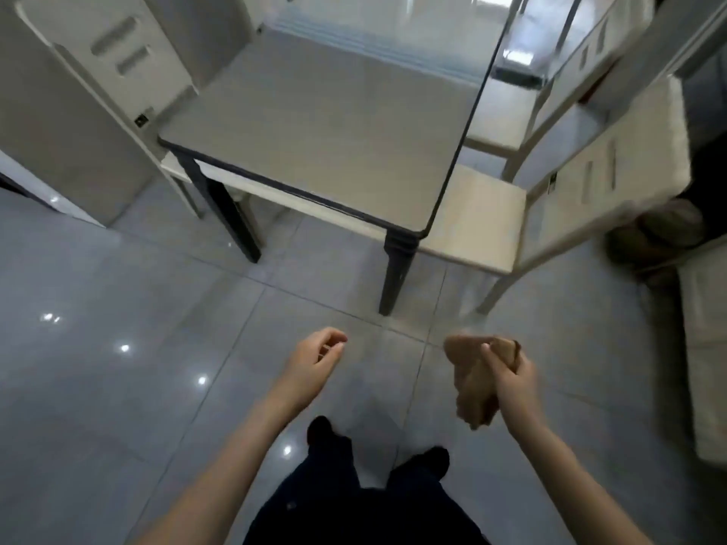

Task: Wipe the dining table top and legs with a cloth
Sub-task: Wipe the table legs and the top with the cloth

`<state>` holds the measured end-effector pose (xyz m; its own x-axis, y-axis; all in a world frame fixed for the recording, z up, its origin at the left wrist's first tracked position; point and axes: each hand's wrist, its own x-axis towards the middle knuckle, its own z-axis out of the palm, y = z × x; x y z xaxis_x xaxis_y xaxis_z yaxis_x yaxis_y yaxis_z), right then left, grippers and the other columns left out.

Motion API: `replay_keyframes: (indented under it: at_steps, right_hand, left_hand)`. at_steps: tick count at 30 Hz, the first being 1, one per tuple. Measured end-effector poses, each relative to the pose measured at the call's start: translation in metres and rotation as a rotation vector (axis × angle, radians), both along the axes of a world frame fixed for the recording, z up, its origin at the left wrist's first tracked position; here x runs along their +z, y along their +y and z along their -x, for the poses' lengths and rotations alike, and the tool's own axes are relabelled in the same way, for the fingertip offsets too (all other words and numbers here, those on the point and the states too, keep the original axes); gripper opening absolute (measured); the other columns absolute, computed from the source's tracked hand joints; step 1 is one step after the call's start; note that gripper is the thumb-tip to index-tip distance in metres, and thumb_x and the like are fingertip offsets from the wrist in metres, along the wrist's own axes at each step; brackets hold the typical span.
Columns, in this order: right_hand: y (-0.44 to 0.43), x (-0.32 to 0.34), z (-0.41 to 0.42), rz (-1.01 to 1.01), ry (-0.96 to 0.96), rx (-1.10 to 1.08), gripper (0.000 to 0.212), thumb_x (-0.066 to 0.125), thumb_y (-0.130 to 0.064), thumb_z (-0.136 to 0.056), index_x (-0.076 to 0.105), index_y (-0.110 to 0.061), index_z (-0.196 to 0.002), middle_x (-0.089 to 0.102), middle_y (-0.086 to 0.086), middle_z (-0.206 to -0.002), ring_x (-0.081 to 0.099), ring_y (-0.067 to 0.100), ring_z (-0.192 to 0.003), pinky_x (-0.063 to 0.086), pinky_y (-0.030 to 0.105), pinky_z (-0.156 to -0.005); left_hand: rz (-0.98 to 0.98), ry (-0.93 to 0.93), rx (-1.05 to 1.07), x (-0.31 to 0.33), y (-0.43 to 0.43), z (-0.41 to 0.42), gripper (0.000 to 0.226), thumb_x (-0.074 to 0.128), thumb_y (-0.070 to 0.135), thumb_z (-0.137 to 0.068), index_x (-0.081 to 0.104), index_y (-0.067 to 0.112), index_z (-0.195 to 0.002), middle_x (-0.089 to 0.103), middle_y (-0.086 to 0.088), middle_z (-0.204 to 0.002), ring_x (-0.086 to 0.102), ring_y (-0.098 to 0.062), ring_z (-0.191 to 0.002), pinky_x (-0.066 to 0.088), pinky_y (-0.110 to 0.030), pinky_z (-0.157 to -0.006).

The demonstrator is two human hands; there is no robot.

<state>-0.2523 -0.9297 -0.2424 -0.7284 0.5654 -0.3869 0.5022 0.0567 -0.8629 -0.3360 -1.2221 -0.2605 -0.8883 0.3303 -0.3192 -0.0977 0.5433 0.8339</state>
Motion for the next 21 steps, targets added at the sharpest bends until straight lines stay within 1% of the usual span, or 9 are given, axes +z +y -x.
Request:
replay_keyframes:
  at_steps: [2,4,5,8,11,14,16,19,21]
  right_hand:
    - [-0.010,-0.001,-0.009,-0.023,-0.010,-0.017,0.006,0.063,-0.017,-0.093,0.067,-0.013,-0.095,0.071,0.016,-0.092,0.068,0.031,-0.087,0.057,0.048,-0.079]
    - [-0.020,-0.011,-0.013,0.008,-0.021,-0.060,0.006,0.063,-0.016,-0.093,0.068,-0.013,-0.091,0.072,0.018,-0.087,0.068,0.036,-0.083,0.057,0.054,-0.078]
    - [-0.027,-0.016,-0.013,0.018,-0.034,-0.082,0.009,0.063,-0.017,-0.092,0.068,-0.010,-0.092,0.072,0.019,-0.086,0.068,0.036,-0.082,0.057,0.052,-0.077]
    - [-0.043,-0.030,-0.006,0.049,-0.080,-0.218,0.015,0.064,-0.015,-0.092,0.065,-0.001,-0.097,0.068,0.020,-0.092,0.063,0.032,-0.086,0.050,0.038,-0.077]
    - [-0.056,-0.031,0.018,0.079,-0.090,-0.268,0.015,0.066,-0.019,-0.090,0.067,-0.006,-0.097,0.071,0.018,-0.090,0.067,0.036,-0.090,0.053,0.052,-0.088]
    - [-0.064,-0.022,0.057,0.093,-0.043,-0.265,0.011,0.064,-0.018,-0.092,0.067,-0.008,-0.097,0.070,0.018,-0.090,0.066,0.038,-0.091,0.054,0.051,-0.087]
    - [-0.068,-0.012,0.088,0.108,0.001,-0.247,0.014,0.063,-0.018,-0.092,0.065,-0.007,-0.102,0.069,0.015,-0.093,0.065,0.034,-0.092,0.054,0.042,-0.080]
    - [-0.069,0.000,0.139,0.069,0.060,-0.165,0.007,0.061,-0.016,-0.093,0.067,-0.011,-0.094,0.069,0.011,-0.088,0.066,0.026,-0.084,0.052,0.033,-0.069]
    - [-0.063,0.002,0.175,0.028,0.107,-0.118,0.006,0.063,-0.016,-0.093,0.068,-0.013,-0.092,0.071,0.009,-0.088,0.068,0.026,-0.086,0.055,0.037,-0.075]
  left_hand:
    - [0.023,-0.012,0.058,0.000,-0.031,0.000,0.021,0.048,0.045,-0.081,0.061,0.032,-0.092,0.068,0.002,-0.092,0.065,-0.016,-0.085,0.051,-0.030,-0.075]
    - [0.053,-0.044,0.110,-0.006,-0.063,-0.002,0.011,0.052,0.042,-0.083,0.059,0.035,-0.088,0.068,-0.001,-0.091,0.065,-0.020,-0.086,0.050,-0.032,-0.077]
    - [0.062,-0.060,0.132,-0.012,-0.080,-0.003,0.004,0.056,0.035,-0.087,0.060,0.034,-0.087,0.068,-0.003,-0.090,0.065,-0.022,-0.087,0.049,-0.030,-0.077]
    - [0.124,-0.125,0.227,-0.031,-0.136,0.000,0.011,0.058,0.023,-0.094,0.061,0.030,-0.085,0.068,-0.001,-0.087,0.064,-0.023,-0.086,0.045,-0.027,-0.074]
    - [0.162,-0.161,0.263,-0.038,-0.171,0.018,0.017,0.058,0.016,-0.095,0.061,0.029,-0.084,0.071,-0.003,-0.087,0.066,-0.023,-0.086,0.044,-0.017,-0.068]
    - [0.155,-0.166,0.266,-0.035,-0.179,0.048,0.017,0.058,0.011,-0.094,0.062,0.025,-0.085,0.072,-0.005,-0.084,0.067,-0.024,-0.083,0.043,-0.007,-0.060]
    - [0.138,-0.171,0.259,-0.033,-0.177,0.074,0.015,0.059,0.013,-0.094,0.063,0.026,-0.085,0.072,-0.004,-0.083,0.068,-0.025,-0.084,0.045,-0.011,-0.063]
    - [0.121,-0.148,0.224,-0.035,-0.164,0.115,0.013,0.060,0.016,-0.093,0.065,0.026,-0.087,0.072,-0.002,-0.083,0.069,-0.024,-0.084,0.050,-0.026,-0.073]
    - [0.093,-0.164,0.202,-0.031,-0.146,0.143,0.014,0.057,0.008,-0.095,0.064,0.019,-0.091,0.070,-0.007,-0.086,0.066,-0.025,-0.086,0.048,-0.017,-0.070]
